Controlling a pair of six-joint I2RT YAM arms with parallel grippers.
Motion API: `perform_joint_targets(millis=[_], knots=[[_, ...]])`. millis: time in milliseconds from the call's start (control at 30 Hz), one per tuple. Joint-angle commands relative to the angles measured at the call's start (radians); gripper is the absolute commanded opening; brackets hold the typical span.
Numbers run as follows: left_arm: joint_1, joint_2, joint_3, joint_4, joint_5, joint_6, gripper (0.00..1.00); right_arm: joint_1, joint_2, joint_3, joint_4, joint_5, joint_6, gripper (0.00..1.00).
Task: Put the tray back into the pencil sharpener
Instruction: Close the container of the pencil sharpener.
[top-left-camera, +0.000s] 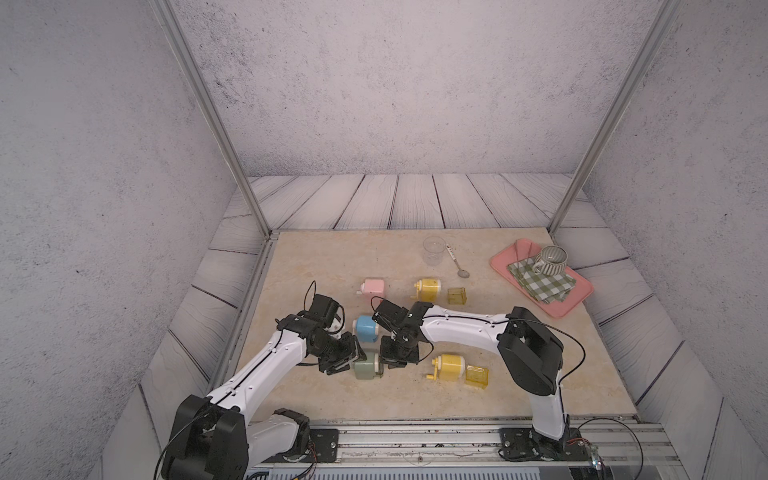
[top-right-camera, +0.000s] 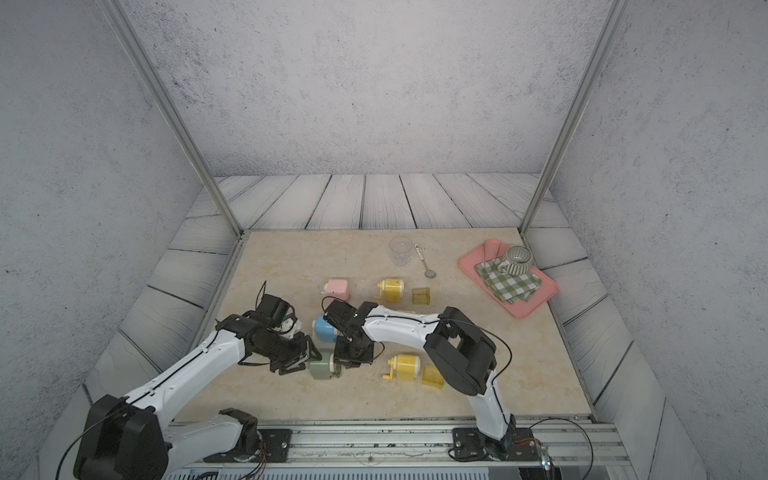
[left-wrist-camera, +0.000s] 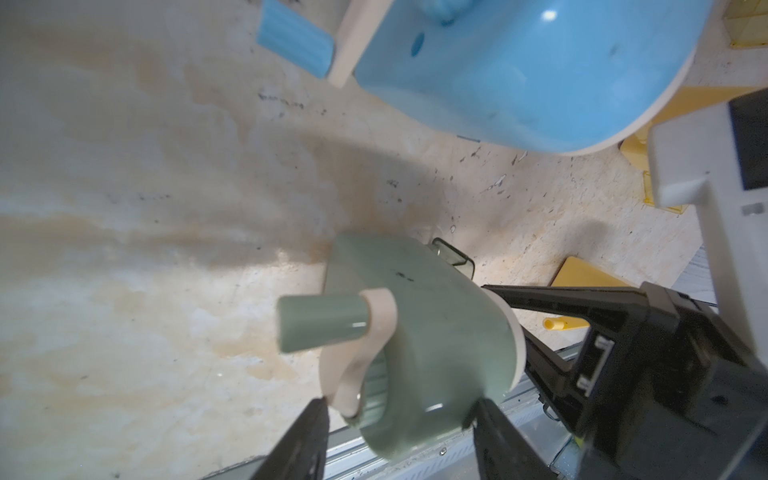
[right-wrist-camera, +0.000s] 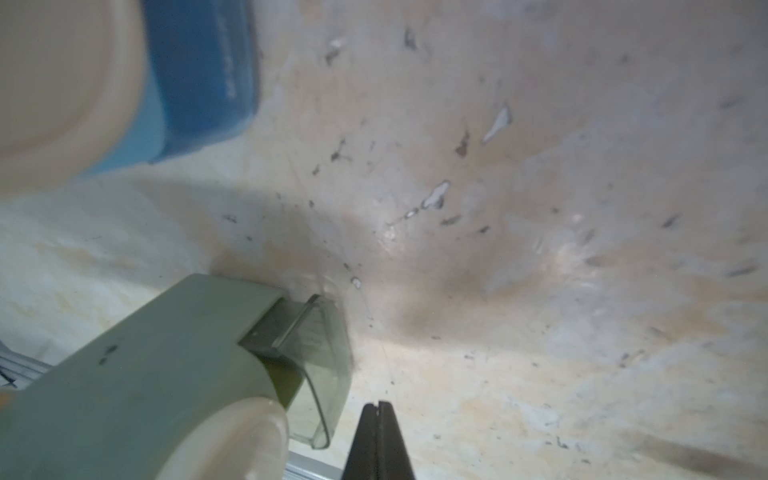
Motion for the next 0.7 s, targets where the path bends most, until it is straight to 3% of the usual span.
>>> perform_joint_targets(millis=[0, 667], knots=[[-0.009, 0.006, -0.011, -0.034, -0.039, 0.0, 0.58, 0.003, 0.002, -0.016, 0.041, -0.038, 0.013, 0.0], [-0.009, 0.006, -0.019, -0.03, -0.044, -0.005, 0.57, 0.004, -0.013, -0.06, 0.141, -0.091, 0.028, 0.0]])
